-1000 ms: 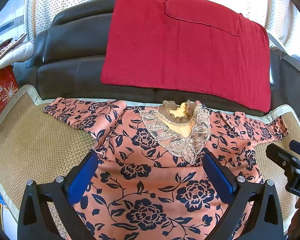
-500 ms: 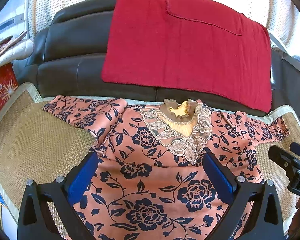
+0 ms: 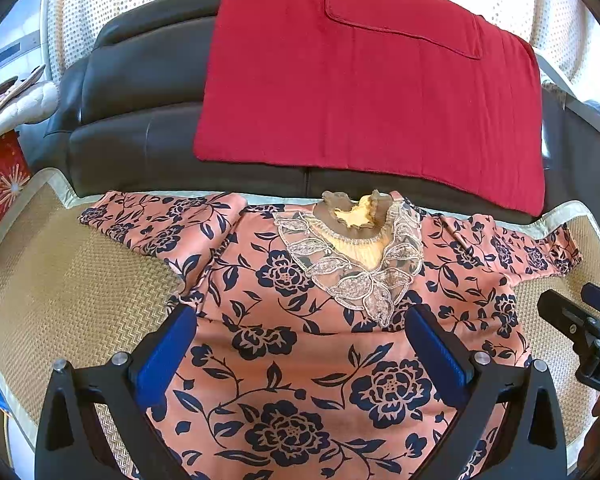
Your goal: Fold small clothes
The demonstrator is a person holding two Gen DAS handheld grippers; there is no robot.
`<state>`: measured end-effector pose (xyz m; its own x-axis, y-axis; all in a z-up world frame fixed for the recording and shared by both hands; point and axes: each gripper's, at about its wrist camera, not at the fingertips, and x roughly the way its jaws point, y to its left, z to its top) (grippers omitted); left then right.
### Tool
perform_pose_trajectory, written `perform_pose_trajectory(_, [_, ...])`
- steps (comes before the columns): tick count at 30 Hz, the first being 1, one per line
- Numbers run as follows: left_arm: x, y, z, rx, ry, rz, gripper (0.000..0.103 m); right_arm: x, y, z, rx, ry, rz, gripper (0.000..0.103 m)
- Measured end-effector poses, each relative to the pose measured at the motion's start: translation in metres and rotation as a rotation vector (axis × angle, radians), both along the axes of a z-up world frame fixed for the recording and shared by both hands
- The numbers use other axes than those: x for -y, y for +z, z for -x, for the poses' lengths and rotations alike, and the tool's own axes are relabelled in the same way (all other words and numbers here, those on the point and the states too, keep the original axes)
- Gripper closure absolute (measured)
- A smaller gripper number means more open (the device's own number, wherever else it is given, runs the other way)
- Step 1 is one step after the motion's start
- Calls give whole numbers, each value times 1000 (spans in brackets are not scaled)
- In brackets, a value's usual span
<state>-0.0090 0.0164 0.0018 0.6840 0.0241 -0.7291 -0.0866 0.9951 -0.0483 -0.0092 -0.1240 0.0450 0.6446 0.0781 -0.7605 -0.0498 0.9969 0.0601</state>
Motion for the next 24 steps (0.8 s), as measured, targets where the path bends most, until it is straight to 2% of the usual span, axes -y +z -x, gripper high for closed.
perform_pose_trajectory(9, [3, -9, -11, -22, -9, -9, 0, 3, -12, -7, 0, 8, -3, 0])
perform_pose_trajectory(11, [0, -14, -13, -32, -12, -1, 0, 11, -16, -9, -4, 9, -38, 0])
perform_pose_trajectory(13, [-7, -23, -14, -45, -11, 4, 0, 27, -20, -10, -13, 19, -116, 0])
perform_pose_trajectory(15, [-21, -39, -17, -76, 15, -14, 0, 54, -28, -10, -16, 2, -212, 0])
perform_pose_trajectory(17, [-38, -58, -21, -128, 54, -21, 0, 100, -41, -11, -18, -64, -326, 1])
perform_pose_trajectory(21, [-69, -85, -20, -191, 128, -48, 0, 219, -67, -17, 20, -293, -583, 2])
perform_pose_trajectory(22, [-76, -90, -20, -203, 143, -52, 0, 257, -74, -20, 30, -383, -617, 8])
perform_pose_trajectory(24, [-87, -95, -17, -211, 171, -60, 0, 308, -77, -27, 58, -502, -592, 20])
